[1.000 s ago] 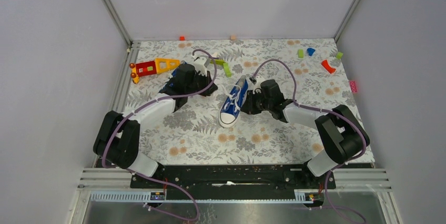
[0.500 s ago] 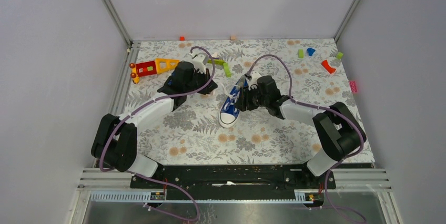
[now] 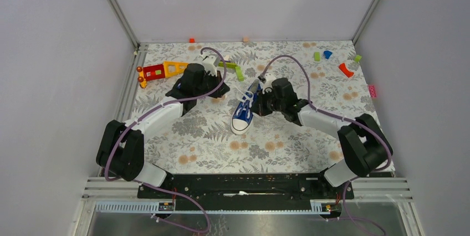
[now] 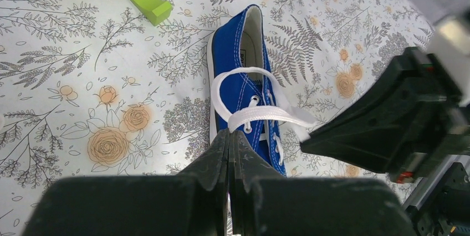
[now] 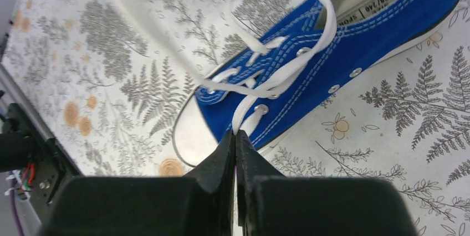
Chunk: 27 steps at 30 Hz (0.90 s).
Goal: Tie the shoes
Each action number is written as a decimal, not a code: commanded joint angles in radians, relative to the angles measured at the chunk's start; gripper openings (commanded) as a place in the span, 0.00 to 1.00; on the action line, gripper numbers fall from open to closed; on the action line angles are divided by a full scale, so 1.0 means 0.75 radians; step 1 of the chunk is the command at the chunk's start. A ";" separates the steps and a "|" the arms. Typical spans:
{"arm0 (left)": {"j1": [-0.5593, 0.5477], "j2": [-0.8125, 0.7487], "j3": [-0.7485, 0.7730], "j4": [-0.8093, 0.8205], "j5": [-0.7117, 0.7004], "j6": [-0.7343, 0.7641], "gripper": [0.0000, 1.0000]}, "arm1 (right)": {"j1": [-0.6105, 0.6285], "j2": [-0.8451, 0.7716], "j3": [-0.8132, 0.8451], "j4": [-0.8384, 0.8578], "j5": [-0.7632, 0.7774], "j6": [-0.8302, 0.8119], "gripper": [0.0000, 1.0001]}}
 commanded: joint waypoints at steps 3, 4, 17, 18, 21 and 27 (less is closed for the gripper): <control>0.002 -0.014 0.061 0.041 0.056 -0.043 0.00 | 0.011 -0.175 0.094 -0.153 -0.115 -0.008 0.00; 0.001 -0.013 0.061 0.048 0.063 -0.048 0.00 | 0.011 -0.186 0.112 -0.176 -0.136 -0.010 0.00; -0.043 0.030 0.092 0.042 0.123 -0.056 0.01 | 0.011 -0.152 0.452 -0.501 -0.188 -0.049 0.00; -0.045 0.034 0.095 0.037 0.126 -0.054 0.01 | 0.011 -0.141 0.483 -0.524 -0.195 -0.056 0.00; -0.047 0.049 0.108 0.017 0.137 -0.048 0.01 | 0.009 -0.109 0.561 -0.593 -0.183 -0.066 0.00; -0.050 0.062 0.115 -0.021 0.134 -0.033 0.02 | 0.009 -0.058 0.670 -0.708 -0.139 -0.123 0.00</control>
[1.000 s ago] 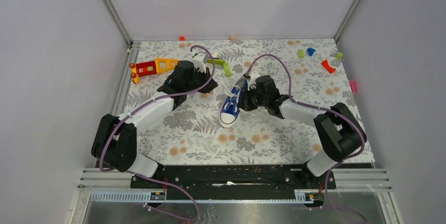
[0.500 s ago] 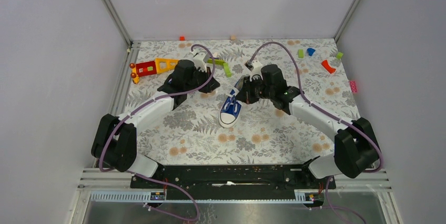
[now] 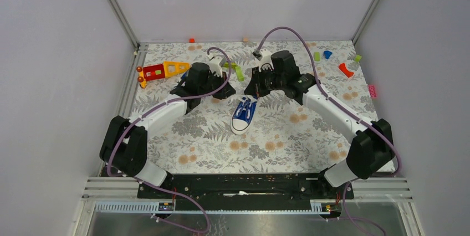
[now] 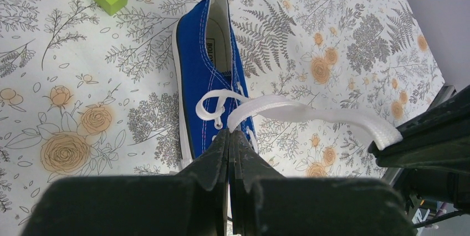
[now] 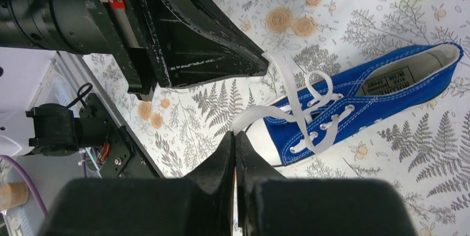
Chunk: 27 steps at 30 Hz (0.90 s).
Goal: Tie the shoes
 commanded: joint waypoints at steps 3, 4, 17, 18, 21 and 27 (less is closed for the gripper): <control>-0.005 0.006 0.062 -0.006 0.030 0.013 0.02 | 0.009 0.057 0.146 -0.159 0.021 -0.100 0.02; -0.005 0.006 0.064 -0.007 0.030 0.013 0.02 | 0.009 0.068 0.160 -0.172 0.024 -0.119 0.03; -0.004 0.025 0.101 -0.058 0.000 0.053 0.02 | 0.009 0.172 0.131 0.021 0.070 -0.654 0.03; -0.004 0.027 0.102 -0.060 -0.001 0.055 0.02 | 0.009 0.172 0.123 0.041 0.076 -0.678 0.02; -0.005 0.036 0.112 -0.065 0.001 0.061 0.02 | 0.009 0.206 0.129 0.064 0.053 -0.742 0.01; -0.003 0.047 0.120 -0.076 -0.005 0.083 0.02 | -0.018 0.253 0.124 0.135 -0.058 -0.806 0.01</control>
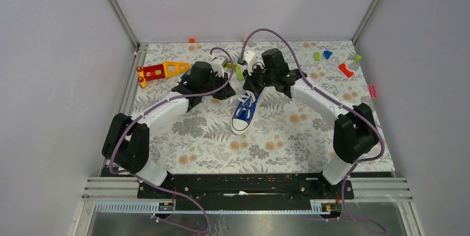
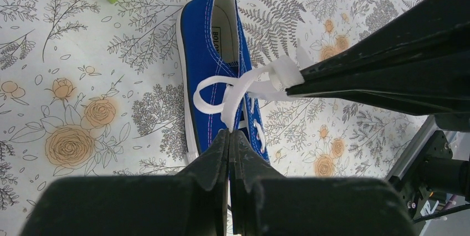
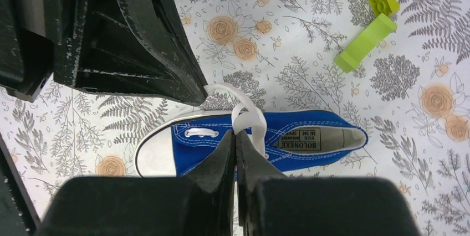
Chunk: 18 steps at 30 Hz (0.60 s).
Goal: Tie the shoes
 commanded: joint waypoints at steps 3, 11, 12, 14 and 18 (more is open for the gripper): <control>-0.002 0.004 0.061 0.020 -0.014 0.046 0.02 | -0.072 0.022 -0.070 0.308 -0.211 -0.017 0.00; 0.001 0.005 0.060 0.024 -0.010 0.058 0.02 | -0.171 0.036 -0.314 0.953 -0.437 0.352 0.00; 0.001 0.005 0.061 0.024 -0.005 0.059 0.02 | -0.182 0.047 -0.325 0.996 -0.472 0.367 0.00; 0.002 0.004 0.061 0.019 -0.002 0.061 0.02 | -0.197 0.067 -0.319 1.005 -0.533 0.343 0.00; 0.008 -0.006 0.051 0.014 -0.006 0.070 0.02 | -0.225 0.096 -0.248 0.937 -0.592 0.316 0.00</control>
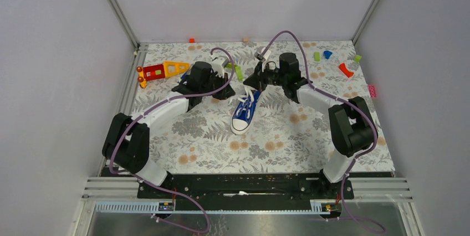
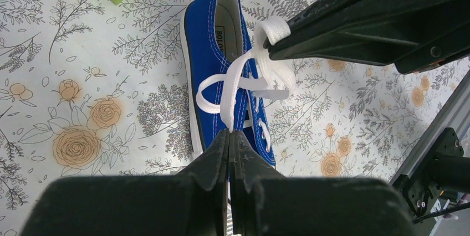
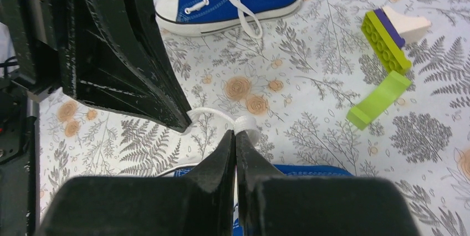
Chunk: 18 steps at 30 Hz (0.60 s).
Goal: Tie the shoes
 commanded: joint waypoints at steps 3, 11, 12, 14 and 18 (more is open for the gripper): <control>0.010 -0.012 0.047 0.026 0.003 0.029 0.02 | -0.035 0.021 0.094 0.152 -0.112 0.074 0.00; 0.012 0.007 0.060 0.040 0.015 0.030 0.02 | -0.035 -0.049 0.147 0.096 -0.154 0.147 0.00; 0.013 0.010 0.066 0.046 0.020 0.030 0.02 | -0.030 -0.062 0.156 0.074 -0.171 0.132 0.00; 0.014 0.022 0.081 0.057 0.037 0.034 0.02 | -0.019 -0.083 0.177 0.007 -0.183 0.080 0.00; 0.016 0.056 0.116 0.078 0.106 0.036 0.02 | -0.010 -0.102 0.228 -0.070 -0.185 0.016 0.00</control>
